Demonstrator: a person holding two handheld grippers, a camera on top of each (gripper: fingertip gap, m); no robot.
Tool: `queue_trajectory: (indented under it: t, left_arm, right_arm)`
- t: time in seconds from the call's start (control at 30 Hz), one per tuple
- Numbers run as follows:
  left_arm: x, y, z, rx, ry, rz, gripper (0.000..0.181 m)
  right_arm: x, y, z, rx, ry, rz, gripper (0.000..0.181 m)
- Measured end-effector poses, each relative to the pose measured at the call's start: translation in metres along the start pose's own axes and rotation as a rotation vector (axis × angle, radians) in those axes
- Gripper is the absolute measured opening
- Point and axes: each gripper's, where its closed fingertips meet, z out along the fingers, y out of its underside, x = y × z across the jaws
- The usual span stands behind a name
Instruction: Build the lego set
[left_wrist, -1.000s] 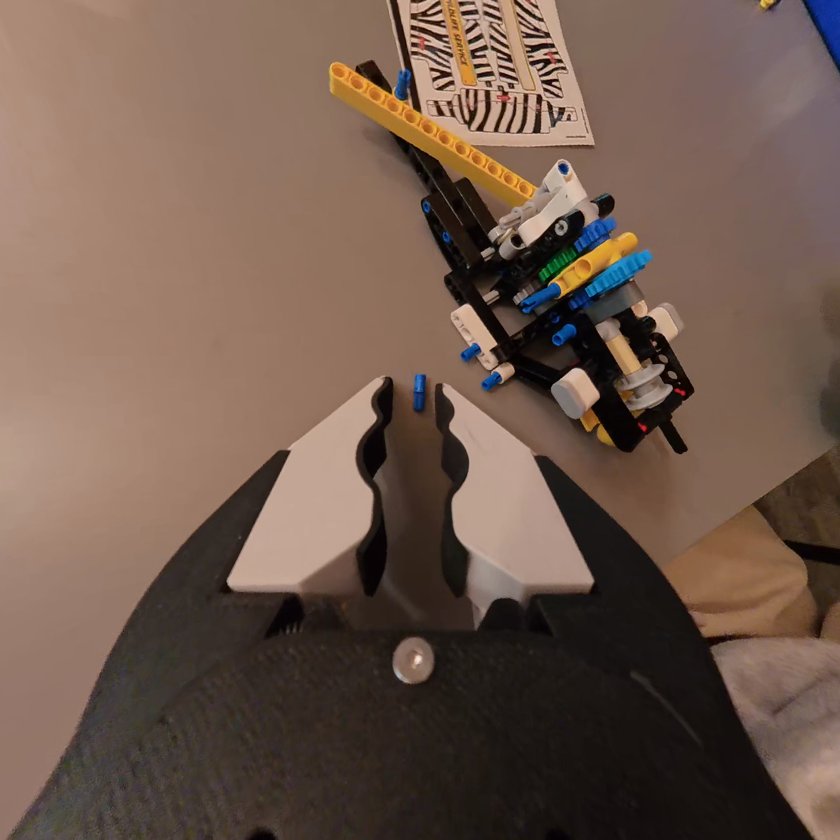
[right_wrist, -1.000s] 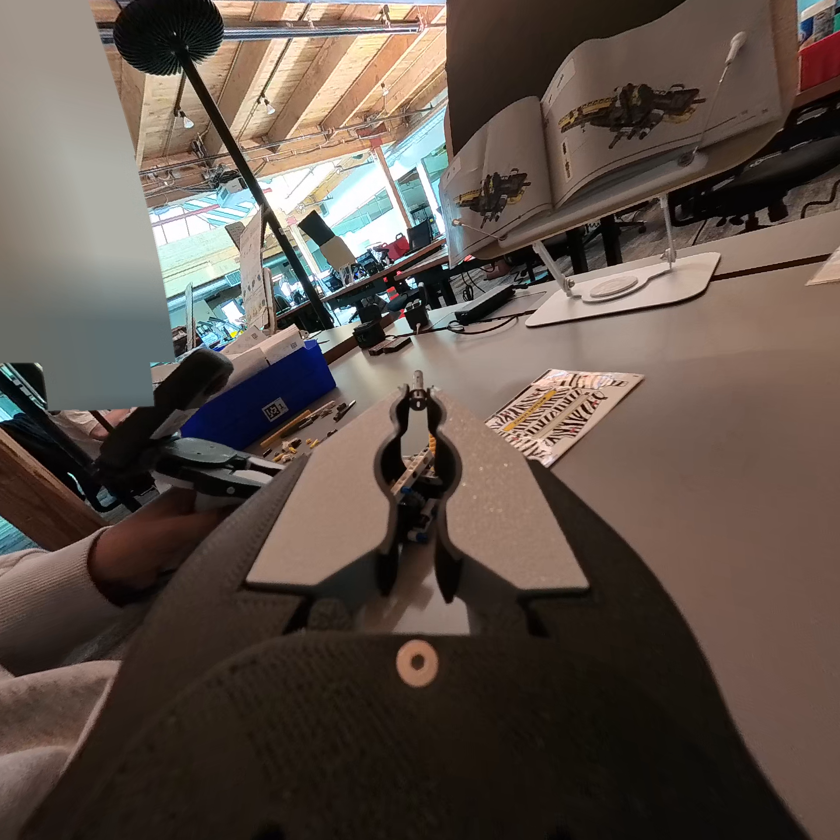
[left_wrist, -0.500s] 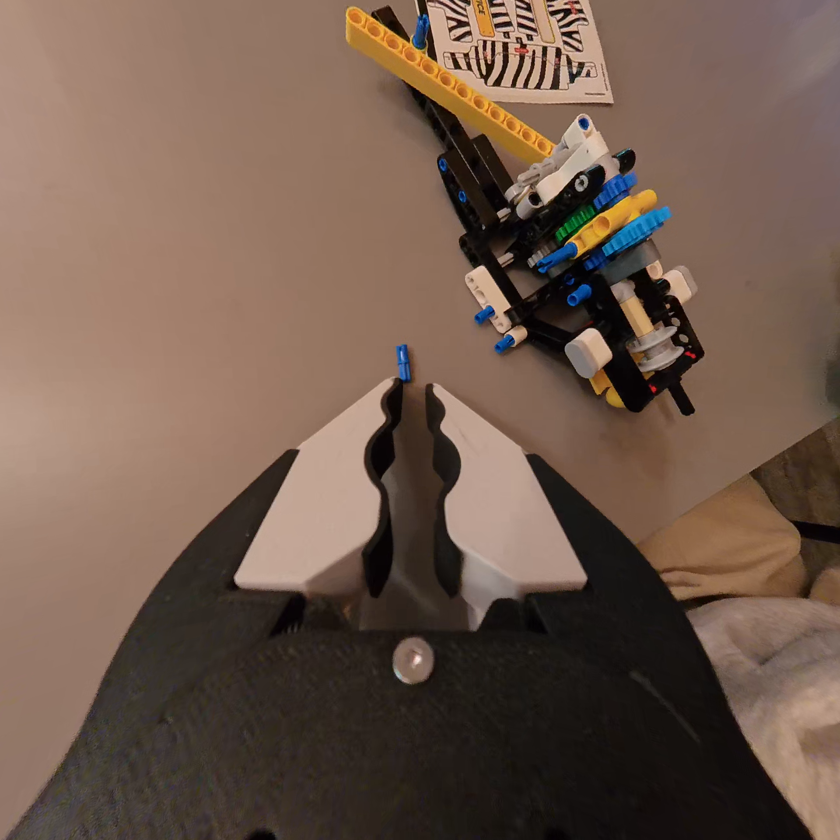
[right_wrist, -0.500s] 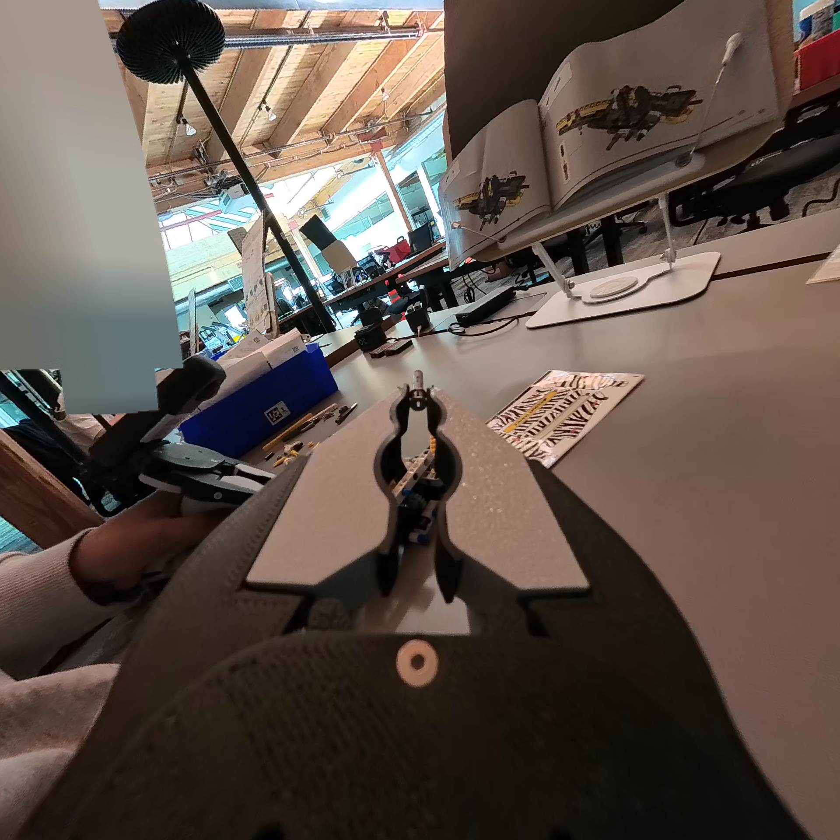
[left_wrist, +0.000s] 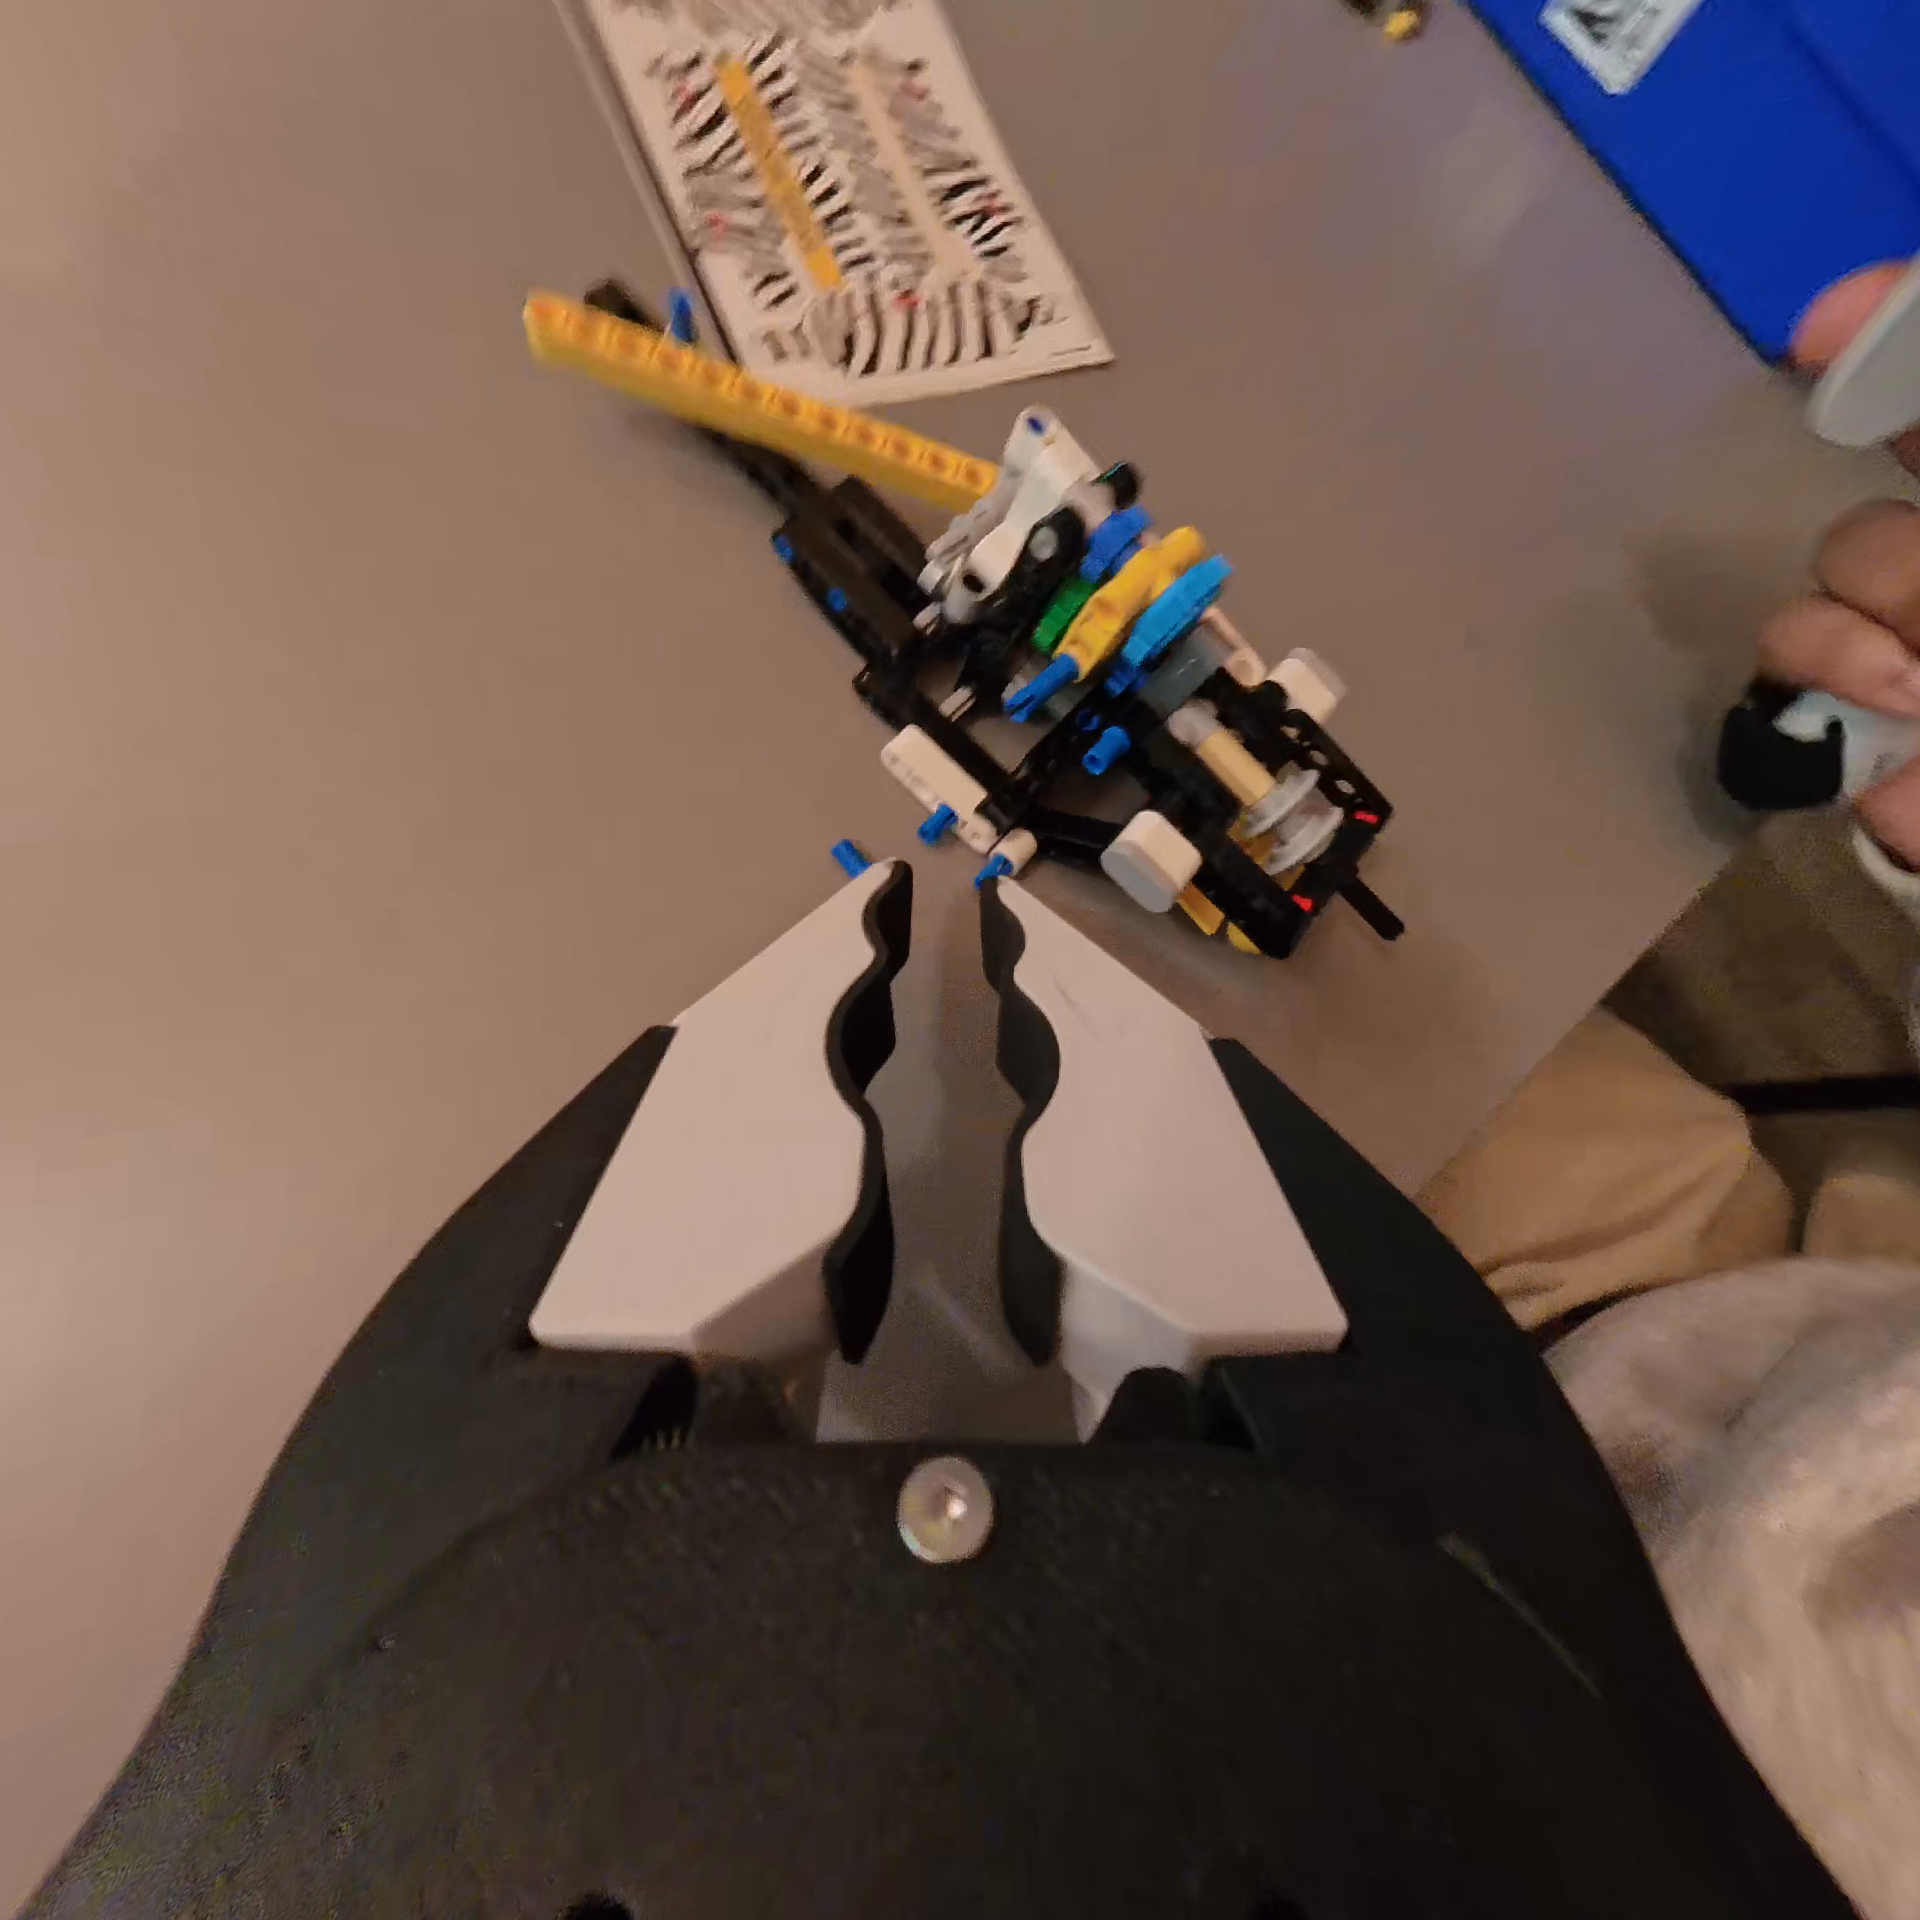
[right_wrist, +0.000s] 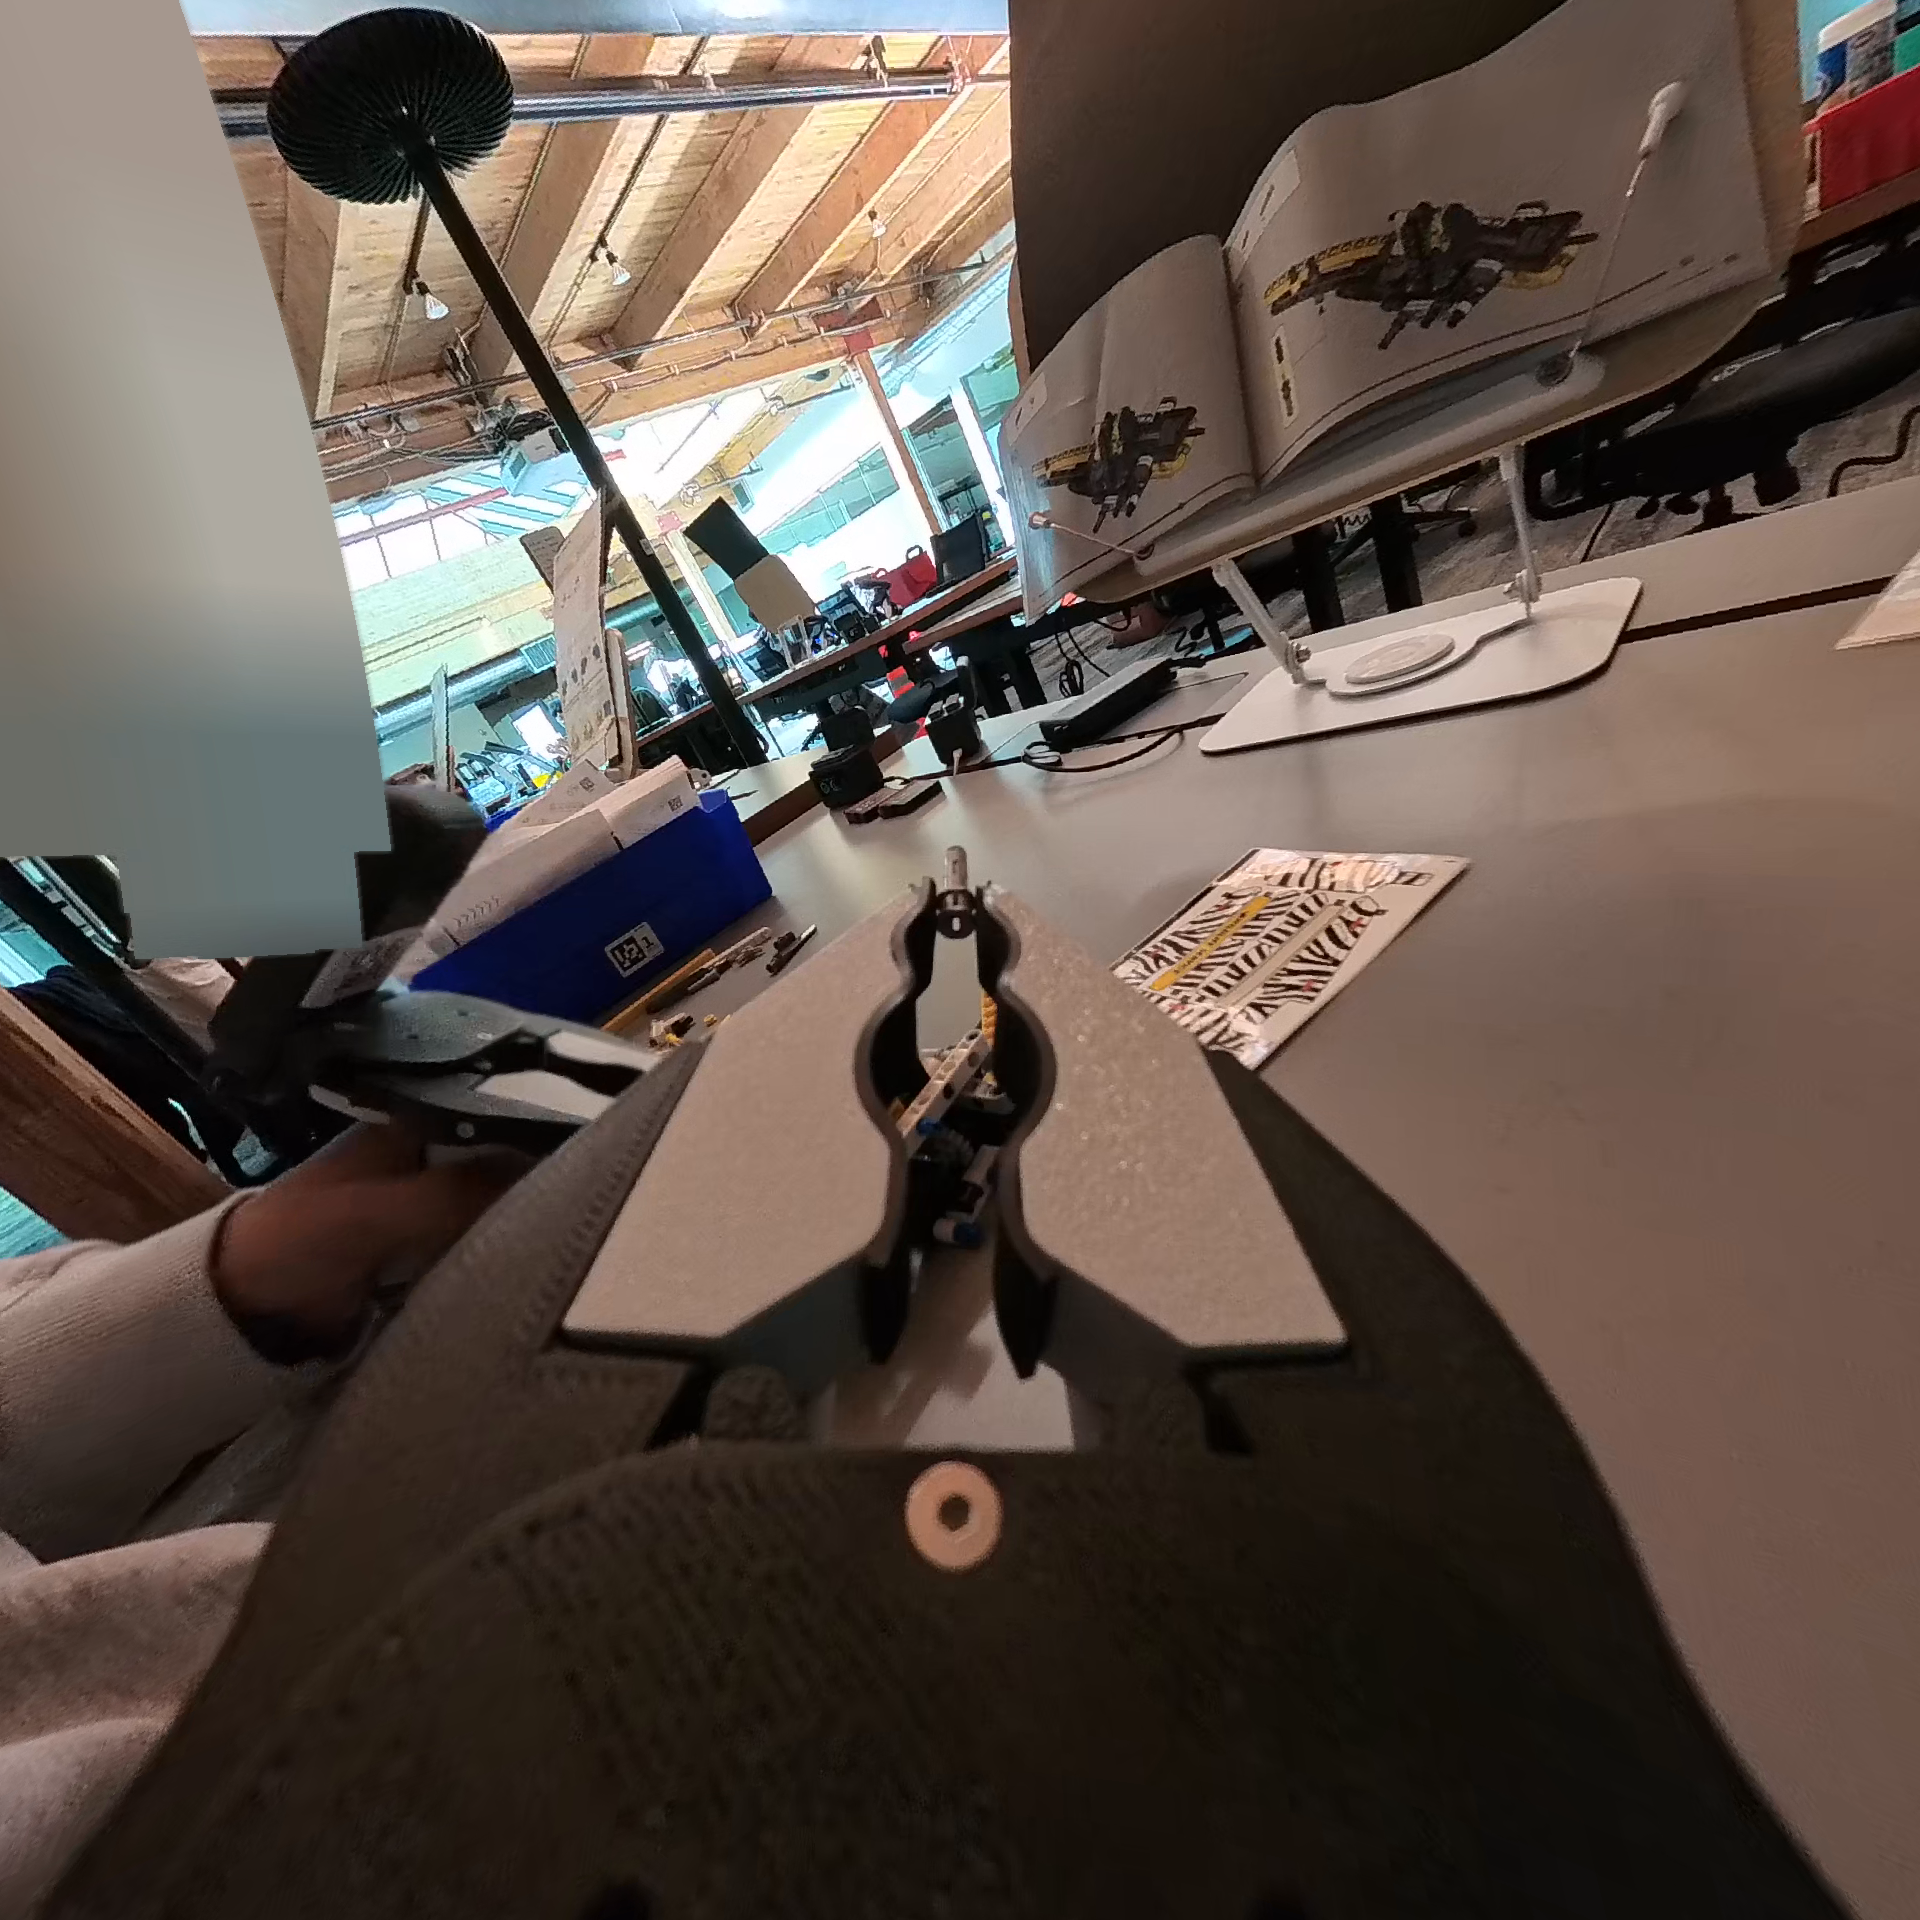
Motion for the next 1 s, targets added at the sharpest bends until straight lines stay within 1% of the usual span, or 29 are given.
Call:
queue_trajectory:
  t: [0.03, 0.1, 0.17, 0.23, 0.3, 0.33, 0.37, 0.43, 0.5, 0.6, 0.7, 0.87, 0.93, 1.0]
  left_arm:
    - [0.001, -0.005, -0.002, 0.012, 0.026, 0.077, 0.012]
    - [-0.003, -0.009, -0.001, -0.004, 0.066, 0.264, 0.015]
    - [-0.008, -0.006, 0.005, -0.075, 0.123, 0.433, 0.02]
    - [-0.004, -0.002, 0.009, -0.157, 0.237, 0.525, 0.023]
    - [0.009, -0.001, 0.009, -0.202, 0.377, 0.562, 0.03]
    - [0.012, 0.0, 0.009, -0.234, 0.427, 0.57, 0.036]
    - [0.011, 0.001, 0.011, -0.267, 0.44, 0.572, 0.038]
    - [0.006, 0.001, 0.015, -0.307, 0.434, 0.589, 0.038]
    - [0.005, 0.001, 0.017, -0.317, 0.44, 0.594, 0.038]
    - [0.008, 0.009, 0.014, -0.345, 0.48, 0.572, 0.038]
    - [0.005, 0.017, 0.013, -0.369, 0.459, 0.571, 0.037]
    - [0.004, 0.025, 0.001, -0.371, 0.442, 0.553, 0.038]
    - [0.001, 0.025, -0.001, -0.352, 0.416, 0.552, 0.037]
    - [-0.001, 0.022, 0.0, -0.322, 0.389, 0.513, 0.036]
  right_arm:
    - [0.0, 0.0, 0.0, 0.001, -0.001, 0.003, 0.005]
    - [0.0, 0.0, 0.0, 0.004, -0.006, 0.013, 0.005]
    - [-0.001, 0.0, 0.0, 0.004, -0.009, 0.017, 0.005]
    - [0.0, 0.0, 0.0, 0.003, -0.003, 0.007, 0.005]
    - [0.001, -0.002, -0.001, 0.005, 0.008, -0.007, 0.005]
    - [0.003, -0.002, -0.001, 0.007, 0.013, -0.012, 0.005]
    - [0.004, -0.003, -0.001, 0.008, 0.018, -0.015, 0.005]
    - [0.005, -0.003, -0.002, 0.009, 0.024, -0.016, 0.005]
    - [0.006, -0.003, -0.002, 0.012, 0.024, -0.013, 0.005]
    - [0.007, -0.003, -0.002, 0.012, 0.021, -0.003, 0.005]
    - [0.006, -0.003, -0.002, 0.014, 0.017, 0.003, 0.005]
    - [0.007, -0.004, -0.002, 0.016, 0.019, 0.002, 0.005]
    - [0.006, -0.004, -0.002, 0.017, 0.017, 0.004, 0.005]
    - [0.006, -0.003, -0.002, 0.014, 0.014, 0.003, 0.005]
